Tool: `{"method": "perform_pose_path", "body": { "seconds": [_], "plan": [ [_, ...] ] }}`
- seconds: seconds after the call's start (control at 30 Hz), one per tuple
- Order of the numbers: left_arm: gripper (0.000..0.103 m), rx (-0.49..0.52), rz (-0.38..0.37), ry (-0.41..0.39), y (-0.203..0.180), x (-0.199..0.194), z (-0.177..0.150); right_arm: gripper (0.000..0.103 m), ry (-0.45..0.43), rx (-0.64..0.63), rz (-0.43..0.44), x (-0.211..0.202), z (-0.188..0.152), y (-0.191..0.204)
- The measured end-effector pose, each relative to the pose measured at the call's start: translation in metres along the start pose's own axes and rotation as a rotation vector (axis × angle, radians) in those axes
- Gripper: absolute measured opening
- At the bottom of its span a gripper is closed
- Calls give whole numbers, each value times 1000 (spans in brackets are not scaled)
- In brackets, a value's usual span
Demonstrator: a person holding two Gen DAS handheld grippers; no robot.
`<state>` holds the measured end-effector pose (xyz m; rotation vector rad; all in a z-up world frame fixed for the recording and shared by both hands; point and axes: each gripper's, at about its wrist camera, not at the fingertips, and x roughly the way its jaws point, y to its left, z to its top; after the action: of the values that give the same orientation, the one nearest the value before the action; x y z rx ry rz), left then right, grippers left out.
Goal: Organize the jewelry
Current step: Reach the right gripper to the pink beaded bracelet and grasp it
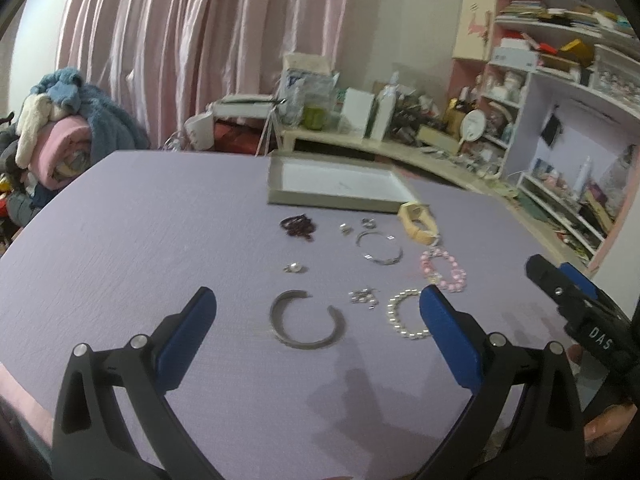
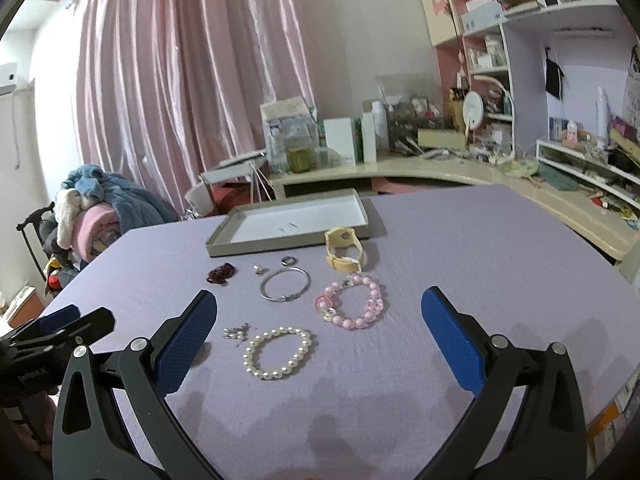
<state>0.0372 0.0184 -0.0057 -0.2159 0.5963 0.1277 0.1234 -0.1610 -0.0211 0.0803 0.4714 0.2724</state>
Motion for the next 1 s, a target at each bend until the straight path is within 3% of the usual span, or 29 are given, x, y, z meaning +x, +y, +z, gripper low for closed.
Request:
{"method": "perform_pose_path", "body": {
  "seconds": [0.27,0.4,0.57,0.73,0.9,1.0],
  "plan": [
    [101,-34,96,139,17,28,12,102,197,61,-70,59,8,-32],
    [101,-15,110,172,21,35,9,98,271,29,-80,91,11,-36],
    [101,-1,121,212,27,45,4,74,346,6,-127,131,12,-41],
    [101,3,112,242,30,54,3,67,408,1,-176,164,16,-50],
    [101,29,92,279,28,64,-1,59,469,-39,-172,184,10,-50],
    [101,46,76,296,25,72,-2,35,442,-72,-137,180,8,-45]
  ]
}}
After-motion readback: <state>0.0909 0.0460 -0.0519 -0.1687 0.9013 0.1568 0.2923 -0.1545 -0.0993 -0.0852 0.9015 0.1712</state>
